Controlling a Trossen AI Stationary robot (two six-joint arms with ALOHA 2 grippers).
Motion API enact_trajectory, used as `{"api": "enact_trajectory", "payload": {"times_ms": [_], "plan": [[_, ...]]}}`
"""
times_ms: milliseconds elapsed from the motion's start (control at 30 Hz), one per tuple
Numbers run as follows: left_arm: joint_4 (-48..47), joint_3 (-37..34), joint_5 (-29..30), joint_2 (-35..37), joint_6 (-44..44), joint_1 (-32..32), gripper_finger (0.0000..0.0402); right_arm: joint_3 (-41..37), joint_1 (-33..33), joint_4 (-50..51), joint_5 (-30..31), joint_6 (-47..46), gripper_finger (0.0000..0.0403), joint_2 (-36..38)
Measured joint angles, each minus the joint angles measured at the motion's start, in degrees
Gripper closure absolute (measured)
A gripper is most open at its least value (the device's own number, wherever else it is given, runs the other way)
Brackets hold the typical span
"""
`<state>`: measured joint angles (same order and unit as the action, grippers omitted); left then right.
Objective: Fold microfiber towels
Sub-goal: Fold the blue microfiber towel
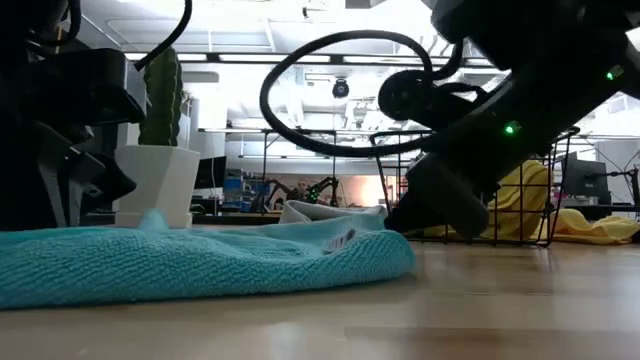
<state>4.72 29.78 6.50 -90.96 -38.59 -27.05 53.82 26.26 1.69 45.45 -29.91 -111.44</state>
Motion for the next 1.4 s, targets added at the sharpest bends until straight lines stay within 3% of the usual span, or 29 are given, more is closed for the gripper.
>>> {"api": "enact_trajectory", "payload": {"times_ms": [67,367,533,700,867,1000,1167,1400], "plan": [[0.0,0.0,-0.6,0.0,0.0,0.0,0.0401,0.5,-0.1,0.0,1.3,0.4,0.039,0.0],[-1.0,0.1,-1.7,0.0,0.6,0.0,0.0401,11.5,2.2,3.8,-0.6,10.1,0.0402,0.2],[-1.1,0.1,-2.6,0.1,0.1,-0.1,0.0401,17.6,3.2,6.3,-9.8,17.2,0.0402,0.3],[-1.5,0.2,-6.7,0.2,-1.8,-2.2,0.0401,19.3,3.0,19.6,-8.3,6.8,0.0398,0.4],[-1.5,0.2,-9.1,0.2,-3.8,-5.8,0.0401,13.5,1.1,21.6,-12.1,-4.3,0.0394,0.4],[-1.5,0.2,-8.0,0.2,-4.4,-6.6,0.0401,9.2,-0.2,17.0,-14.9,-6.1,0.0364,0.4],[-1.4,0.2,-6.3,0.2,-4.7,-6.7,0.0401,3.6,-2.1,0.9,-22.7,-3.0,0.03,0.5],[-1.1,0.1,-5.9,0.2,-4.4,-6.1,0.0401,2.1,-3.8,-8.2,-21.5,1.5,0.0255,-2.5]]}}
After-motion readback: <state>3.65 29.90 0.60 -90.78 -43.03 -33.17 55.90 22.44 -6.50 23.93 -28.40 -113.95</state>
